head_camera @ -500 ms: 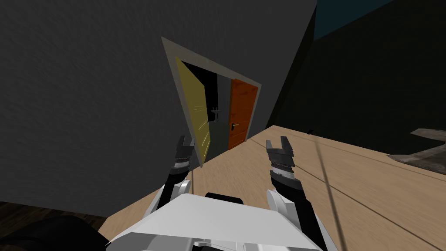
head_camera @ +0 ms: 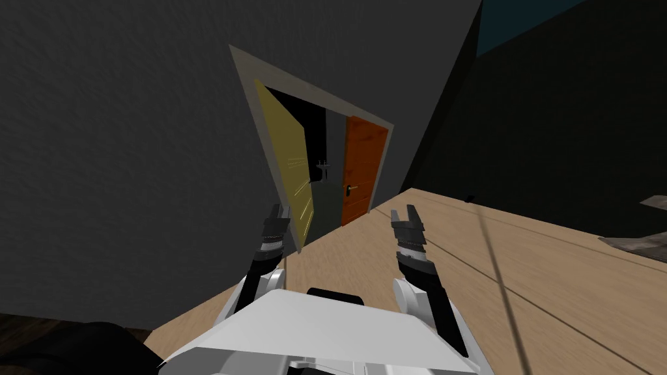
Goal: Push the door open
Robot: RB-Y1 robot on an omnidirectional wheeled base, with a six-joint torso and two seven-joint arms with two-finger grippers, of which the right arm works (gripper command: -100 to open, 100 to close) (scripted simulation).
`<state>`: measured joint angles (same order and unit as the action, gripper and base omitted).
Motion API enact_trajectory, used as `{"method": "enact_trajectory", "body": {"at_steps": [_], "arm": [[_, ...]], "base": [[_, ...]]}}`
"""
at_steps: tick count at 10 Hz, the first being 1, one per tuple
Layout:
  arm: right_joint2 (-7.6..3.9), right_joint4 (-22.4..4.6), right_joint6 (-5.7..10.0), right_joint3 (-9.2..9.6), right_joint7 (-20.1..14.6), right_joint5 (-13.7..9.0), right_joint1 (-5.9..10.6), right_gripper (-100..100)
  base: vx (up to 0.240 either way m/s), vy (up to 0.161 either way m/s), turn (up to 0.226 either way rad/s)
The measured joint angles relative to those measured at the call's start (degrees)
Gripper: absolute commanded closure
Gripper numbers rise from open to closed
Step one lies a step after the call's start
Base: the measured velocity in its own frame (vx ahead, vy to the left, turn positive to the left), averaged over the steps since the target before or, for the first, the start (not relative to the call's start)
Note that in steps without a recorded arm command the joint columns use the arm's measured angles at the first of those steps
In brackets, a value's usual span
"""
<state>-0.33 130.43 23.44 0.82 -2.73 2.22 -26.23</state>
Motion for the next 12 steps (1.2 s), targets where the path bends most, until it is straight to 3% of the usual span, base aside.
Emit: {"method": "enact_trajectory", "body": {"at_steps": [12], "arm": [[-3.3, -16.9, 1.41, 1.45, -6.0, 3.6, 9.97, -100]], "base": [[0.097, -0.053, 0.034]]}}
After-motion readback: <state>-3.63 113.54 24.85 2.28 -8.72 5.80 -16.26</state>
